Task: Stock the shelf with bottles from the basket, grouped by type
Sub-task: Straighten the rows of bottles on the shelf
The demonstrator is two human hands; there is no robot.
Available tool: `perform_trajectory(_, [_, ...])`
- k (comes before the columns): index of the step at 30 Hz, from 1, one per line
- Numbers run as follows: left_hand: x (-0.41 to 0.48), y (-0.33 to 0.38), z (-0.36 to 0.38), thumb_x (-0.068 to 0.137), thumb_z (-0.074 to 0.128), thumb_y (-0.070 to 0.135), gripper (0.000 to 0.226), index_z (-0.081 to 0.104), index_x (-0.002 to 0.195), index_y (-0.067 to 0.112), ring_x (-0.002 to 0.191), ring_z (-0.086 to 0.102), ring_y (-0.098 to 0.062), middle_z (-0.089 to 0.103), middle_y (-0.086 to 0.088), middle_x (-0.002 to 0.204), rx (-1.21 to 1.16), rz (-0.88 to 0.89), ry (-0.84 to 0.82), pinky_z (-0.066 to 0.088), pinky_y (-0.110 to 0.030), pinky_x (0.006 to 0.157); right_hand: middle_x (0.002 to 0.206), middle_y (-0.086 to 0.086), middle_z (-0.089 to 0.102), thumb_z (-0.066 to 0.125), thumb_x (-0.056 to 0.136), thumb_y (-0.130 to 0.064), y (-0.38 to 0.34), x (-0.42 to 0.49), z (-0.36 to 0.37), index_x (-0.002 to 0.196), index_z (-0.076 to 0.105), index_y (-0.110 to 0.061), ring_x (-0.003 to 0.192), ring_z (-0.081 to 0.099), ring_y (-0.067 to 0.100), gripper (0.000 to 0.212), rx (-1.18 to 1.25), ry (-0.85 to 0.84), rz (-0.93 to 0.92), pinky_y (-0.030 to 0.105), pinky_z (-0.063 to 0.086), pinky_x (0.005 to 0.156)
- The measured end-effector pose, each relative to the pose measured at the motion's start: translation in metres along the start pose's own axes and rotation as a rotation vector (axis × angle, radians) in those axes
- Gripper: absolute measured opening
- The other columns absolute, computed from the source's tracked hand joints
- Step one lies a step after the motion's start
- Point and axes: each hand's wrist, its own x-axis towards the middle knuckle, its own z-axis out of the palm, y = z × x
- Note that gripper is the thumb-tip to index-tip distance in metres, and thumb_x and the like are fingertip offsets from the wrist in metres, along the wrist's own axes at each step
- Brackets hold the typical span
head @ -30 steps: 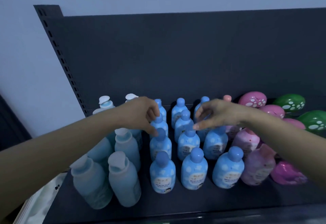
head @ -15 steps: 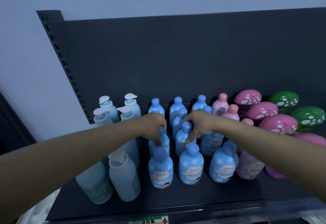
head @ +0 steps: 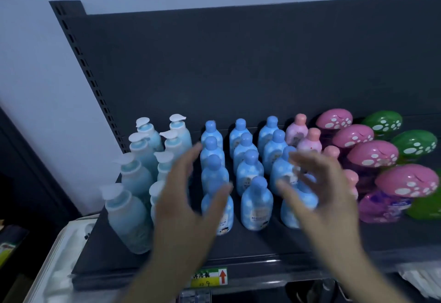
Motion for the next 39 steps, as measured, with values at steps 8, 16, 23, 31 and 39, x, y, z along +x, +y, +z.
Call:
perform_trajectory(8, [-0.054, -0.073, 0.078, 0.078, 0.072, 0.009, 0.084, 0.022, 0.145, 0.016, 0.131, 0.032, -0.004, 0.031, 0.0, 0.147, -0.018, -0.368, 0.227, 0.025, -0.005, 0.1, 0.144, 0.003, 0.036, 0.071, 0.076, -0.028, 0.072, -0.068, 0.069, 0.142, 0.023, -0.019, 0.134, 0.037, 0.016, 0.082, -0.188, 0.057, 0.245, 0.042, 0.04, 0.106])
perform_trajectory(16, [-0.048, -0.098, 0.08, 0.073, 0.076, 0.014, 0.071, 0.039, 0.133, 0.02, 0.118, 0.052, -0.012, 0.053, 0.004, 0.129, 0.021, -0.388, 0.202, 0.044, -0.032, 0.099, 0.147, 0.004, 0.035, 0.067, 0.083, -0.019, 0.083, -0.069, 0.078, 0.147, 0.013, -0.014, 0.132, 0.04, 0.019, 0.084, -0.292, -0.015, 0.41, 0.04, 0.044, 0.1])
perform_trajectory(23, [-0.05, -0.099, 0.082, 0.077, 0.074, 0.017, 0.083, 0.026, 0.143, 0.019, 0.13, 0.041, -0.013, 0.04, 0.0, 0.143, 0.038, -0.381, 0.176, 0.037, -0.035, 0.109, 0.151, 0.005, 0.027, 0.065, 0.084, -0.015, 0.083, -0.067, 0.077, 0.147, 0.012, -0.009, 0.138, 0.029, 0.018, 0.083, -0.283, -0.022, 0.374, 0.03, 0.034, 0.108])
perform_trajectory(31, [-0.116, -0.064, 0.057, 0.065, 0.069, 0.02, 0.078, 0.039, 0.137, 0.027, 0.13, 0.039, -0.006, 0.036, 0.016, 0.142, 0.002, -0.264, 0.451, 0.045, -0.035, 0.101, 0.152, 0.014, 0.02, 0.09, 0.047, -0.009, 0.128, -0.139, 0.094, 0.141, 0.036, -0.012, 0.133, 0.039, 0.026, 0.108, -0.157, -0.184, 0.394, 0.05, 0.009, 0.116])
perform_trajectory(39, [-0.067, -0.114, -0.059, 0.066, 0.083, 0.017, 0.08, 0.038, 0.133, 0.024, 0.125, 0.041, -0.01, 0.044, 0.007, 0.134, 0.071, -0.378, 0.529, 0.035, -0.034, 0.108, 0.142, -0.01, 0.034, 0.067, 0.07, -0.002, 0.046, -0.117, 0.149, 0.135, 0.034, -0.033, 0.127, 0.033, -0.012, 0.079, 0.0, -0.17, 0.121, 0.003, 0.03, 0.1])
